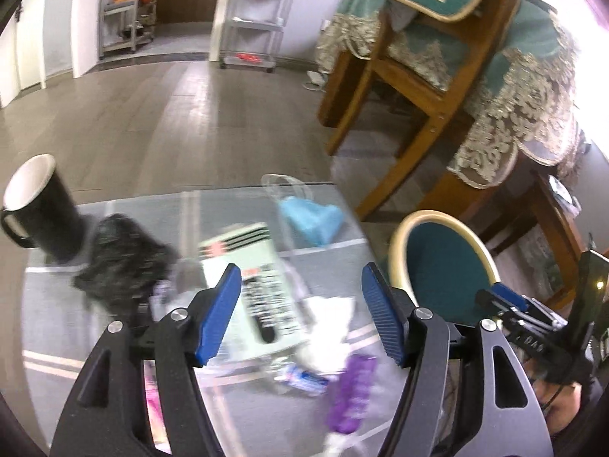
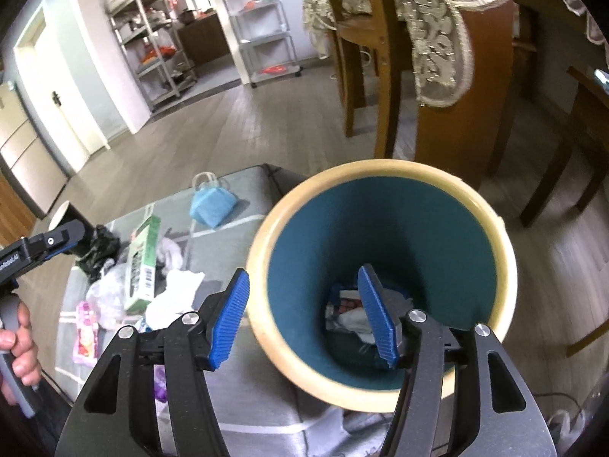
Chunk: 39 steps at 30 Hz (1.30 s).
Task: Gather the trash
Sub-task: 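Move both tools back from the bin toward the stool, then grasp the COLTALIN box with the left tool while the right tool grasps a blue mask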
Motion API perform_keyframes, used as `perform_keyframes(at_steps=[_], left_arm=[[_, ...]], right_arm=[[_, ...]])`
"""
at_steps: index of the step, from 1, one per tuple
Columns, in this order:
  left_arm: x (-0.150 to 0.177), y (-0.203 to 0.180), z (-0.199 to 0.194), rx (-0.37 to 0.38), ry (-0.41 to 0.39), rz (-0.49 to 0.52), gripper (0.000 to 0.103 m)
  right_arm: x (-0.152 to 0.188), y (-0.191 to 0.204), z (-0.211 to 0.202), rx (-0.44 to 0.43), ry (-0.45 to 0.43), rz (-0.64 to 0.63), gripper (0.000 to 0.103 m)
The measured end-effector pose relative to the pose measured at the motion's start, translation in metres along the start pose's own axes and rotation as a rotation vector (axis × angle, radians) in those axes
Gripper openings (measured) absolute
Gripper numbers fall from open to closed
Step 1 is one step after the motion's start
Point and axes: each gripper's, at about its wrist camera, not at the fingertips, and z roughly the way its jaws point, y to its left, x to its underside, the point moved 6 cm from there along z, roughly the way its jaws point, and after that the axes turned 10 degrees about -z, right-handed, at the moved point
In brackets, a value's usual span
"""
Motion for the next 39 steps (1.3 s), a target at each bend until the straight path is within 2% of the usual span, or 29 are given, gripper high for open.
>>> perform_keyframes(at_steps=[7, 12, 17, 19, 21, 25, 31, 39], left_arm=[[-0.012, 0.057, -0.013, -0.066, -0.029, -0.051, 0.065], [-0.016, 0.076, -0.009, -0.086, -0.013, -0.072, 0.065], [-0.015, 0.068, 0.009, -0.063, 0.013, -0.065, 0.066], [-0.016, 0.061, 0.02, -0.052, 0.027, -0.072, 0.073], [-0.018, 0.055, 0.028, -0.044, 0.039, -0.083, 0.074], [-0.019, 0.047, 0.053, -0.057, 0.084, -0.097, 0.083], [-0.008, 0.049, 0.092, -0.095, 0.188, -0.127, 0.083], [0.001, 0.052, 0.114, -0.127, 0.247, -0.136, 0.083]], right_arm=[[-0.007, 0.031, 0.009, -0.043, 0.007, -0.046, 0.061], [-0.017, 0.056, 0.018, -0.083, 0.014, -0.098, 0.061], [-0.034, 0.078, 0.033, -0.113, 0.024, -0.149, 0.061], [-0.044, 0.084, 0.042, -0.119, 0.029, -0.168, 0.061], [-0.052, 0.088, 0.05, -0.115, 0.033, -0.192, 0.061], [-0.063, 0.091, 0.068, -0.113, 0.051, -0.234, 0.061], [-0.07, 0.088, 0.102, -0.131, 0.116, -0.29, 0.061], [-0.074, 0.105, 0.138, -0.165, 0.181, -0.392, 0.061]])
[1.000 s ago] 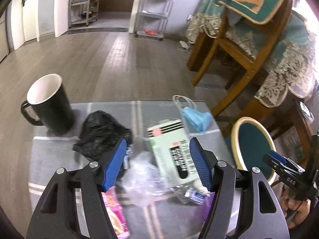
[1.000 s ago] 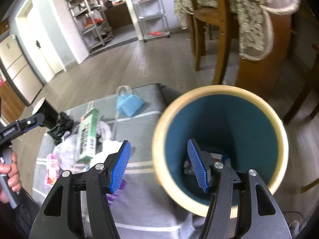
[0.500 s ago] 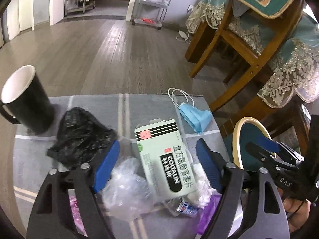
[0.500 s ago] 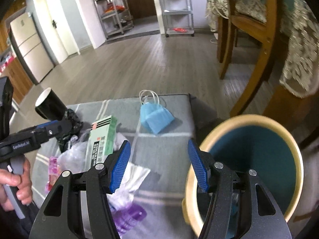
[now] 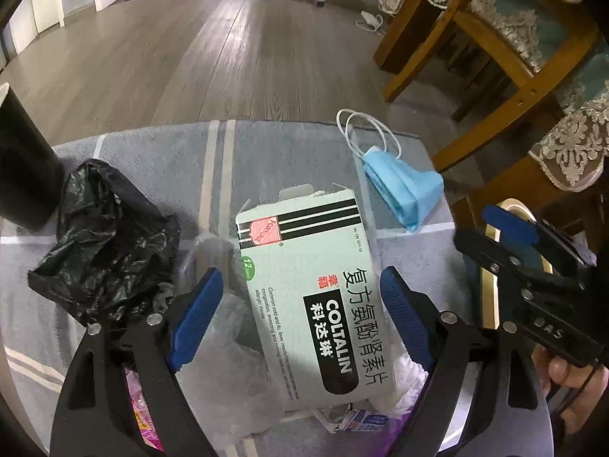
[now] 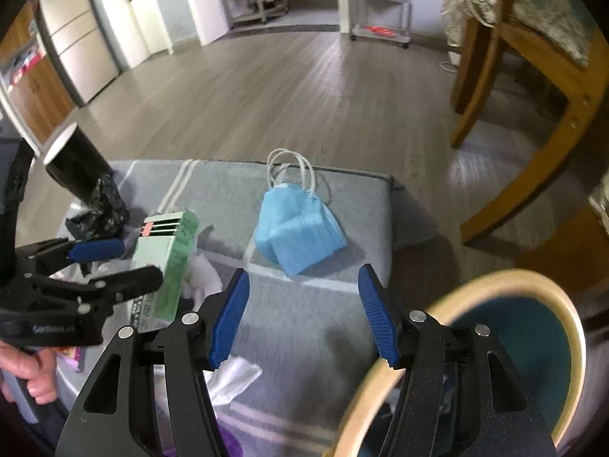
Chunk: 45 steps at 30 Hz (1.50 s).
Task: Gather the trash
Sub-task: 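Grasp the COLTALIN box with the left tool while the right tool grasps a blue mask, then lift the box and mask and carry them over the teal bin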
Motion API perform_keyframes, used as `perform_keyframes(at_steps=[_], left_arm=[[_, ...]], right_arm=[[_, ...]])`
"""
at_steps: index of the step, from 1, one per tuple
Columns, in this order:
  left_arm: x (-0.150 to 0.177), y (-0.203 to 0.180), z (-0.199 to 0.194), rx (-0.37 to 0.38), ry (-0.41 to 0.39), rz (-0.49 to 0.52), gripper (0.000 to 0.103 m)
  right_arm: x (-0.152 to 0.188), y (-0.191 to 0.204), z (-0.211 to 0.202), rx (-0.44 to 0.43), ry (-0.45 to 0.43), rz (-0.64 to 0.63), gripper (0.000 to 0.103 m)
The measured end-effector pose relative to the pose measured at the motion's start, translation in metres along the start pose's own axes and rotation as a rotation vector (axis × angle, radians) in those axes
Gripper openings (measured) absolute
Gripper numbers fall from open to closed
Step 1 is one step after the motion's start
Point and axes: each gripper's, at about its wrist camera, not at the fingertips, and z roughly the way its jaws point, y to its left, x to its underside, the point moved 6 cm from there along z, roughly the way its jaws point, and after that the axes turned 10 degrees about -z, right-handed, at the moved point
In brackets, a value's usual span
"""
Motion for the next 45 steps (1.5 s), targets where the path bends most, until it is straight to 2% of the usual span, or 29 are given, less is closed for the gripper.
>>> perform_keyframes(at_steps=[10, 13, 15, 17, 20, 22, 25, 30, 37, 45], left_arm=[[0.002, 0.001, 0.007, 0.023, 0.026, -0.014, 0.083], [0.002, -0.002, 0.009, 0.014, 0.027, 0.002, 0.083], [0.002, -0.006, 0.009, 0.008, 0.025, 0.013, 0.083], [0.003, -0.009, 0.011, -0.003, 0.026, 0.022, 0.083], [0.003, -0.011, 0.015, -0.026, 0.03, 0.029, 0.083], [0.003, -0.01, 0.016, -0.037, 0.03, 0.029, 0.077], [0.003, -0.012, 0.015, -0.027, 0.025, 0.026, 0.075], [0.002, -0.004, -0.001, 0.027, 0.001, 0.005, 0.074], [0.007, -0.002, -0.041, 0.109, -0.083, -0.001, 0.074], [0.035, 0.005, -0.082, 0.159, -0.147, 0.025, 0.074]], right_arm=[[-0.018, 0.007, 0.043, -0.023, 0.066, -0.104, 0.061], [-0.017, 0.005, 0.051, -0.024, 0.08, -0.093, 0.049], [-0.016, 0.003, 0.052, -0.029, 0.075, -0.08, 0.036], [-0.015, 0.002, 0.049, -0.043, 0.066, -0.065, 0.031], [-0.016, 0.0, 0.04, -0.044, 0.038, -0.05, 0.028], [-0.016, -0.002, 0.035, -0.044, 0.024, -0.04, 0.027], [-0.015, -0.002, 0.024, -0.045, 0.002, -0.027, 0.027], [-0.011, 0.0, 0.003, -0.038, -0.033, -0.008, 0.027], [0.01, 0.004, -0.034, -0.04, -0.092, 0.073, 0.027], [0.049, 0.021, -0.084, -0.026, -0.158, 0.12, 0.027]])
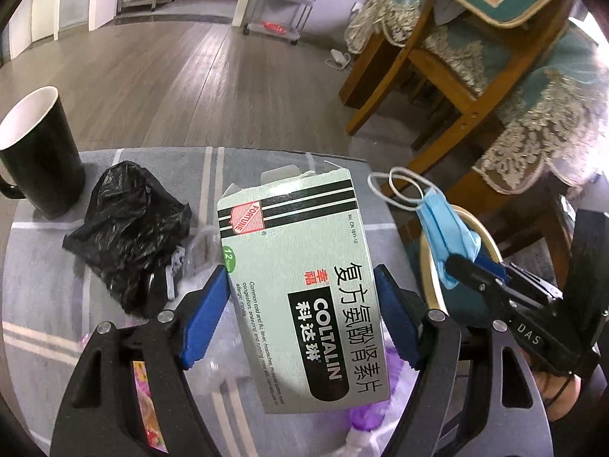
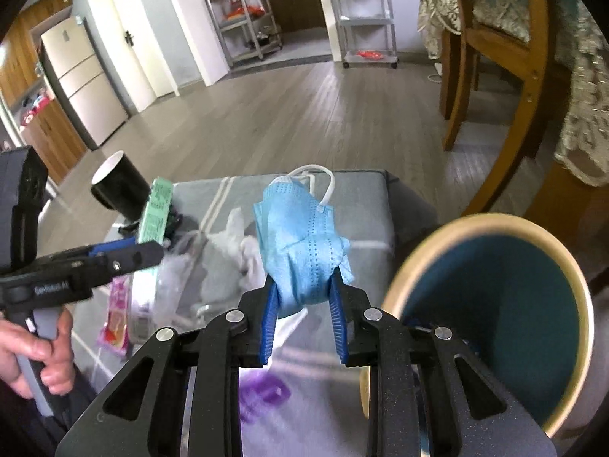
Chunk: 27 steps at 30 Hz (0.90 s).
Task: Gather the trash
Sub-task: 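Lift the box and mask and carry them over the teal bin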
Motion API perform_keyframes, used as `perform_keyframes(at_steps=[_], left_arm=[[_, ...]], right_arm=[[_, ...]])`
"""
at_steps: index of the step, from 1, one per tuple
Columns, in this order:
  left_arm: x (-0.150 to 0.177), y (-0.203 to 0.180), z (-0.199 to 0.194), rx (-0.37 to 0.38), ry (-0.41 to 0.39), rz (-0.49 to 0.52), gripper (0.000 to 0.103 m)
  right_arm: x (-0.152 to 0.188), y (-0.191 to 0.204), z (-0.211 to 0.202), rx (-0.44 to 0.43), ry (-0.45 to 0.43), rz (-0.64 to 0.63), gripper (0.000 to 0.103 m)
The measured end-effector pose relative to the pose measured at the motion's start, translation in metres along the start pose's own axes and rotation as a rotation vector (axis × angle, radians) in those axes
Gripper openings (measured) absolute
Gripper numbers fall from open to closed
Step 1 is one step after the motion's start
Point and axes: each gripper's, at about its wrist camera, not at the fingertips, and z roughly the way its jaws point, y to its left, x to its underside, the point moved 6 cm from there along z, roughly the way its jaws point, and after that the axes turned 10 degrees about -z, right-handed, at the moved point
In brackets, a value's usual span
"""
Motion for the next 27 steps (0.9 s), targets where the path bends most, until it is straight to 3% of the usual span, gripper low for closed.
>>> perform_keyframes(at_steps=[3, 8, 13, 19, 27], left_arm=[[0.013, -0.003, -0.015, 0.005, -0.028, 0.03, 0.074], [0.033, -0.006, -0.018, -0.019, -0.007, 0.046, 0.074], [0.036, -0.021, -0.02, -0.032, -0.018, 0.08, 0.074], [0.022, -0.058, -0.027, -0.012, -0.048, 0.146, 0.074], [0.011, -0.125, -0.005, 0.018, -0.023, 0.257, 0.074]], right_arm=[[0.012, -0.002, -0.015, 0.016, -0.011, 0.013, 0.027], [0.023, -0.009, -0.036, 0.031, -0.037, 0.041, 0.027], [0.033, -0.02, -0.052, 0.052, -0.053, 0.069, 0.027], [0.04, -0.034, -0.065, 0.121, -0.057, 0.111, 0.027], [0.043, -0.057, -0.086, 0.24, -0.076, 0.132, 0.027]])
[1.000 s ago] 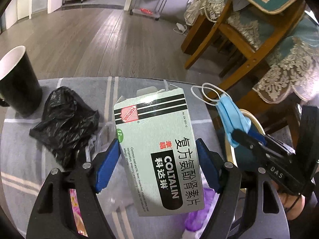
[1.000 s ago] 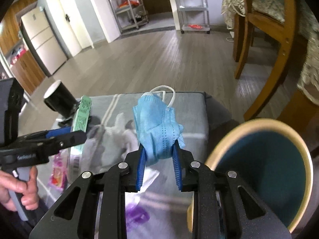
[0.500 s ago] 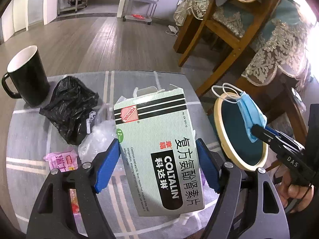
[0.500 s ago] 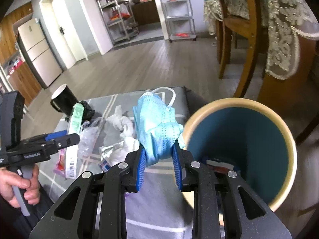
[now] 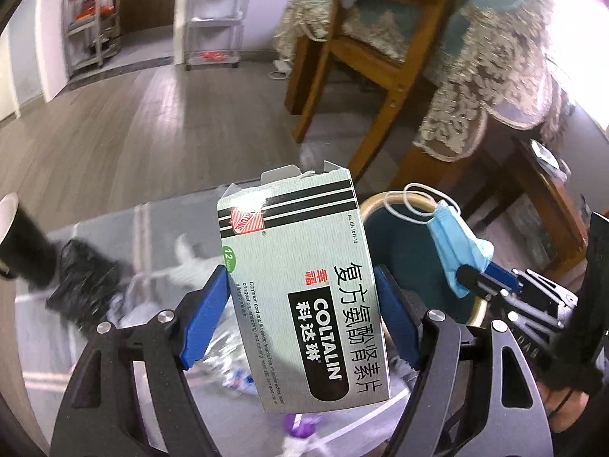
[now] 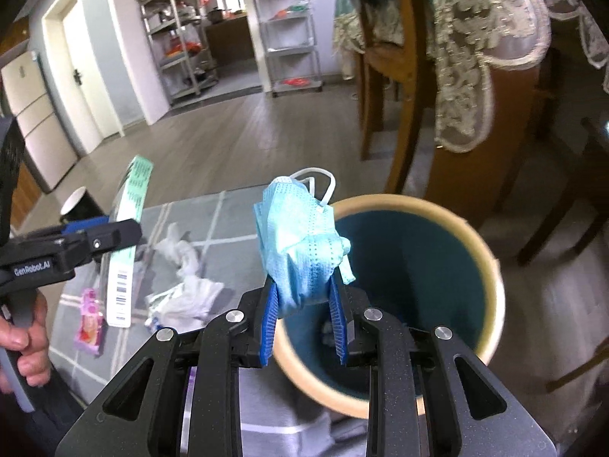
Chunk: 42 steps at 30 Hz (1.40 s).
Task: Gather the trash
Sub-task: 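Lift the box and mask and carry them over the teal bin, then open both tools to drop the box and mask into the bin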
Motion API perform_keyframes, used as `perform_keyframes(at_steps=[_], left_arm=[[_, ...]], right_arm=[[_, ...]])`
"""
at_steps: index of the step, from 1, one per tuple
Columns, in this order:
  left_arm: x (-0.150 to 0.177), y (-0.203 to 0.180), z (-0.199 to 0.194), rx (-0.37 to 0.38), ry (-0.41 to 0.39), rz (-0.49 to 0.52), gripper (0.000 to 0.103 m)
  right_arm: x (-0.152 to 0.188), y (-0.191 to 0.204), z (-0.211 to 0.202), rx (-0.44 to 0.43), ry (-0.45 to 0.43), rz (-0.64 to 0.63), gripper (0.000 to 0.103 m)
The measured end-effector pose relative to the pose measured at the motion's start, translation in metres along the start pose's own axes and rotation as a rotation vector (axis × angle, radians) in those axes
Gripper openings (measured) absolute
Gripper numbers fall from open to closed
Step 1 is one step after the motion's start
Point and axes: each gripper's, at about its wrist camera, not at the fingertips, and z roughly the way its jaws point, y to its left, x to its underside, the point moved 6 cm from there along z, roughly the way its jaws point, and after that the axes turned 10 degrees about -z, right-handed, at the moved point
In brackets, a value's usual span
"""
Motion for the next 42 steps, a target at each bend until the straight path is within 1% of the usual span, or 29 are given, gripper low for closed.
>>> perform_keyframes(at_steps=[4, 11, 14, 20, 25, 27, 29, 37, 42], left_arm=[[-0.003, -0.033, 0.013, 0.039, 0.012, 0.035, 0.074], [0.004, -0.094, 0.057, 0.099, 0.067, 0.099, 0.074], [0.008, -0.109, 0.073, 0.111, 0.091, 0.112, 0.074], [0.008, -0.12, 0.095, 0.115, 0.12, 0.099, 0.075], [0.012, -0.121, 0.118, 0.096, 0.163, 0.094, 0.076], [0.013, -0.117, 0.126, 0.072, 0.176, 0.087, 0.076], [0.013, -0.113, 0.129, 0.068, 0.185, 0.067, 0.076], [0.009, -0.086, 0.111, 0.069, 0.16, 0.02, 0.078], [0.007, -0.059, 0.088, 0.055, 0.131, -0.011, 0.08]], right_arm=[[0.01, -0.021, -0.002, 0.042, 0.019, 0.014, 0.027], [0.035, -0.061, -0.006, 0.095, 0.06, 0.086, 0.027], [0.041, -0.073, -0.007, 0.109, 0.071, 0.119, 0.027], [0.051, -0.087, 0.001, 0.109, 0.108, 0.15, 0.027], [0.057, -0.089, 0.017, 0.084, 0.149, 0.166, 0.027], [0.059, -0.09, 0.022, 0.071, 0.163, 0.174, 0.031], [0.061, -0.09, 0.026, 0.063, 0.179, 0.183, 0.034], [0.057, -0.085, 0.022, 0.069, 0.16, 0.181, 0.042], [0.054, -0.078, 0.021, 0.067, 0.142, 0.168, 0.047]])
